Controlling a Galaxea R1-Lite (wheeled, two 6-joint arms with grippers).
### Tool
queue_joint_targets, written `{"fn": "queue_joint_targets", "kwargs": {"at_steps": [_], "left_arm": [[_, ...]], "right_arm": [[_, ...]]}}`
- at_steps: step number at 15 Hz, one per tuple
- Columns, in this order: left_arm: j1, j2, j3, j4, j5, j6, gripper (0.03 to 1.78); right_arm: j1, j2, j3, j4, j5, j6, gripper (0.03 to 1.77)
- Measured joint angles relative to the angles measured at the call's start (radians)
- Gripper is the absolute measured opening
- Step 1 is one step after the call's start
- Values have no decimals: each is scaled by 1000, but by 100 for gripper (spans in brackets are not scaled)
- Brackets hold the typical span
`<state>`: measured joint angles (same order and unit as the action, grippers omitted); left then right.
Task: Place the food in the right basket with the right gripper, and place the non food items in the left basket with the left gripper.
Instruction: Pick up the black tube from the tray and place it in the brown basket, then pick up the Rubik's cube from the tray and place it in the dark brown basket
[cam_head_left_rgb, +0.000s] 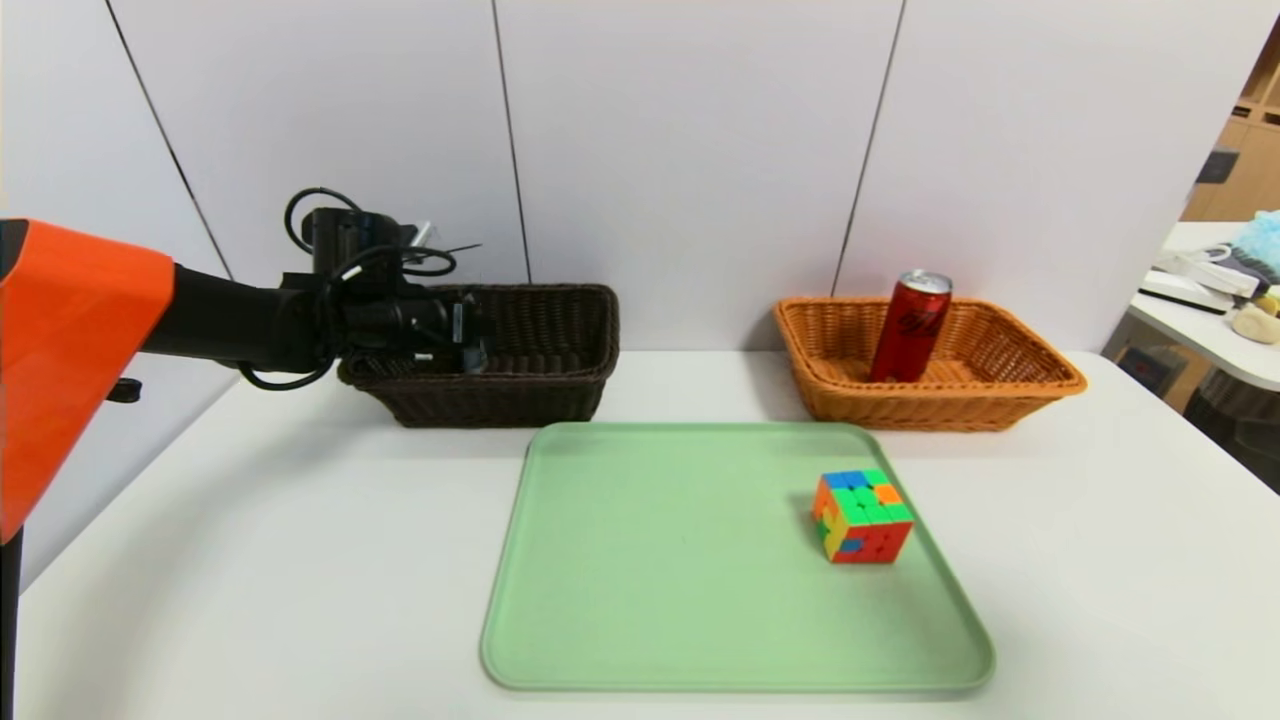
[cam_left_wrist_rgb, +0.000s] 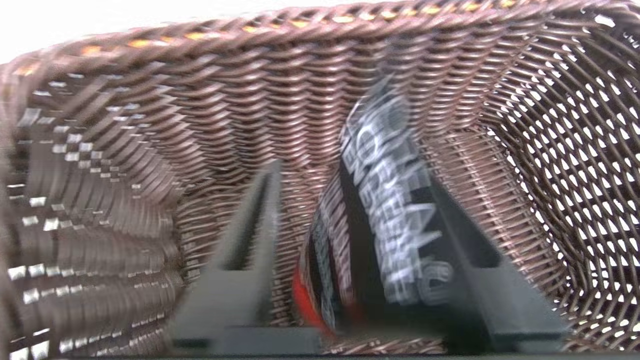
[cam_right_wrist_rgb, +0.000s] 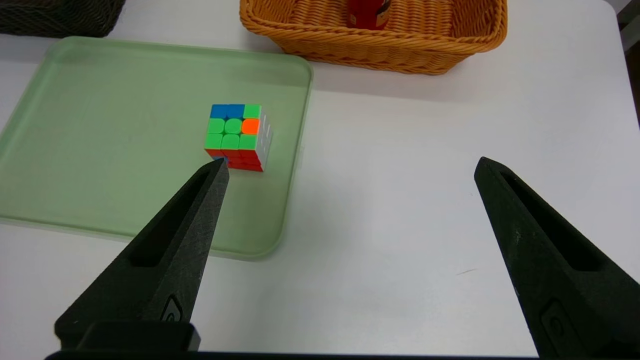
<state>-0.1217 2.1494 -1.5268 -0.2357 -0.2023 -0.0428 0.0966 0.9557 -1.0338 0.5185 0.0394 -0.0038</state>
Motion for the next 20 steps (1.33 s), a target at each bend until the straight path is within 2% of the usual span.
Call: {"fn": "queue_joint_targets", "kwargs": {"at_steps": [6,10,13,17,20], "left_arm": [[1,-4,1,1,1,-1,135],[-1,-70,0,4,0,8,149],[-22,-155,-17,8,-6,50,156],[-124,-259,-38,13,-8,55,162],[-266,-311,-33,40,-2,50,164]], "right_arm": [[1,0,1,1,-1,0,169],[0,-3,6,2,-1,1,169],[0,-5,11,1,-2,1,169],[0,-8,14,1,-1,1,169],[-1,-14,17,2,-1,1,169]]}}
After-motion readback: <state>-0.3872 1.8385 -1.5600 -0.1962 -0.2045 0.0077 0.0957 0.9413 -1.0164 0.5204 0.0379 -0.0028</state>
